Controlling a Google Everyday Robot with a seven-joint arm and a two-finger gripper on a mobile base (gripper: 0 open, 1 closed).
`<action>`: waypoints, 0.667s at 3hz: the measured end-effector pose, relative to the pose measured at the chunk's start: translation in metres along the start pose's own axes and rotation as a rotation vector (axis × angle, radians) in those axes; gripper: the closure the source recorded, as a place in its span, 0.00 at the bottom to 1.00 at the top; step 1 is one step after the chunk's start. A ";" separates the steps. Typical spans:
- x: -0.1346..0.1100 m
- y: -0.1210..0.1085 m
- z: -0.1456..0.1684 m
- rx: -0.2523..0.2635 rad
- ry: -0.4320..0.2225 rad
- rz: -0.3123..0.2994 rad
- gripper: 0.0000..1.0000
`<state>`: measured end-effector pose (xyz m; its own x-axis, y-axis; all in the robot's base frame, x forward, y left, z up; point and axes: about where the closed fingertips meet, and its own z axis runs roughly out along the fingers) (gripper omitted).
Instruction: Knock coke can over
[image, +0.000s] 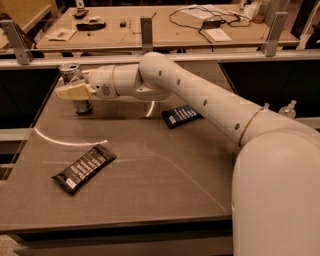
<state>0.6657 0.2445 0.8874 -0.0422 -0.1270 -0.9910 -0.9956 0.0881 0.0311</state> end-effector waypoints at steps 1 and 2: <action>-0.007 -0.003 -0.001 -0.002 0.006 -0.023 1.00; -0.022 -0.008 -0.005 -0.002 0.028 -0.085 1.00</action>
Offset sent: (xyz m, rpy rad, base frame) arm 0.0185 -0.0123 0.0431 -0.0702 -0.1590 0.0133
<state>0.6737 0.2416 0.9098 0.0399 -0.1613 -0.9861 -0.9959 0.0743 -0.0525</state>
